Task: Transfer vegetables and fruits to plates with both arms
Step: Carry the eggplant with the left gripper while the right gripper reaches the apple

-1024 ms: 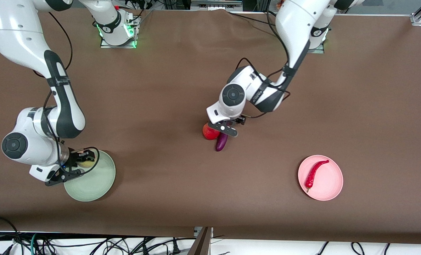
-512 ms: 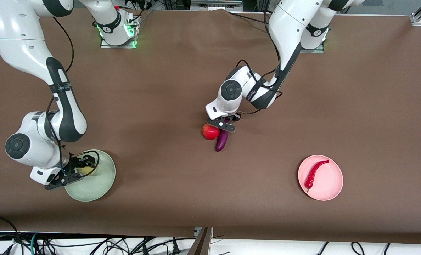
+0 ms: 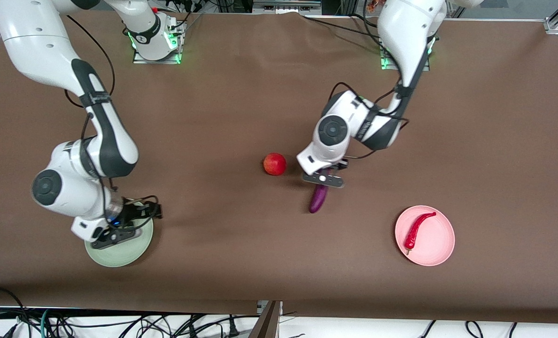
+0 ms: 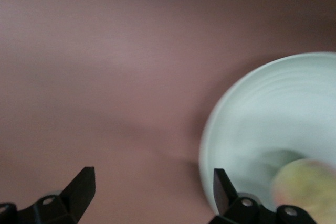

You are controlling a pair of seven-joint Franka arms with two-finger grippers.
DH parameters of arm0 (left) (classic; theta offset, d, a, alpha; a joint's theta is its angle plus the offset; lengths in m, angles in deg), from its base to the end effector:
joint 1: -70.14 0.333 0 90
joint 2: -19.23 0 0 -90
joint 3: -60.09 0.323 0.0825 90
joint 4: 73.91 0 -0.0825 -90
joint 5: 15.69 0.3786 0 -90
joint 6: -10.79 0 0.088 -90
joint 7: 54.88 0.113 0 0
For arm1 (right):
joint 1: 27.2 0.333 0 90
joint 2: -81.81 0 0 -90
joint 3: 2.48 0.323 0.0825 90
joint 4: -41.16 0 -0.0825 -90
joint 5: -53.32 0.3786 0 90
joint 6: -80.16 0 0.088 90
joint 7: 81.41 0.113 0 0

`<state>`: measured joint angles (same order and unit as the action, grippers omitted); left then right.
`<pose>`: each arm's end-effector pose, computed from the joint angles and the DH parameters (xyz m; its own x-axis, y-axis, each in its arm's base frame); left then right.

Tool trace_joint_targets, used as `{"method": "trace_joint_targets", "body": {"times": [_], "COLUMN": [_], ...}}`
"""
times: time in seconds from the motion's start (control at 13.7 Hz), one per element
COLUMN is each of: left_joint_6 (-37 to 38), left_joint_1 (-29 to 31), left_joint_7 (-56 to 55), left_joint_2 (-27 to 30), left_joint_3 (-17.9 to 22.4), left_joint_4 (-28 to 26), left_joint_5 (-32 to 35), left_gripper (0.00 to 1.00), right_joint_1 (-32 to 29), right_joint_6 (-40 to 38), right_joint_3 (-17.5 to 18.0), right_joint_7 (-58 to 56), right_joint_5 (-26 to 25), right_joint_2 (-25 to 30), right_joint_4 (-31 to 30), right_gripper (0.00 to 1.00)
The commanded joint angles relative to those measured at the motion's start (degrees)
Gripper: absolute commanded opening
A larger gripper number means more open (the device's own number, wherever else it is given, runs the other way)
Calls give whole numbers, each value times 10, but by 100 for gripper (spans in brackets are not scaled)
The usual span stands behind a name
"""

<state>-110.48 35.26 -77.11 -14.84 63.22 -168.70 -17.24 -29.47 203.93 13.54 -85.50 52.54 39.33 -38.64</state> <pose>0.5654 -0.3562 0.2579 0.9812 -0.1528 -0.1177 -0.1604 -0.9853 -0.0584 0.7233 0.1316 0.2875 0.9701 0.2357 0.0586 0.2424 -0.9550 -0.1712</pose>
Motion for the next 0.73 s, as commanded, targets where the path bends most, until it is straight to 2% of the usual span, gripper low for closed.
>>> {"method": "trace_joint_targets", "body": {"times": [0.0,0.15,0.22,0.44,0.66], "left_joint_6": [69,119,120,119,103], "left_joint_1": [-3,-1,8,78,148], "left_joint_7": [35,135,180,311,437], "left_joint_2": [43,42,41,28,-34], "left_joint_3": [54,112,134,143,143], "left_joint_4": [19,62,69,85,143], "left_joint_5": [0,0,0,1,22], "left_gripper": [5,6,6,11,12], "right_joint_1": [-1,44,76,165,223], "right_joint_6": [-28,-25,-20,37,71], "right_joint_3": [60,67,67,58,51], "right_joint_7": [141,237,301,434,525], "right_joint_5": [4,5,-1,-11,-43], "right_joint_2": [11,9,6,-5,-23], "right_joint_4": [-13,-13,-13,-12,-11], "right_gripper": [100,99,99,99,99]}}
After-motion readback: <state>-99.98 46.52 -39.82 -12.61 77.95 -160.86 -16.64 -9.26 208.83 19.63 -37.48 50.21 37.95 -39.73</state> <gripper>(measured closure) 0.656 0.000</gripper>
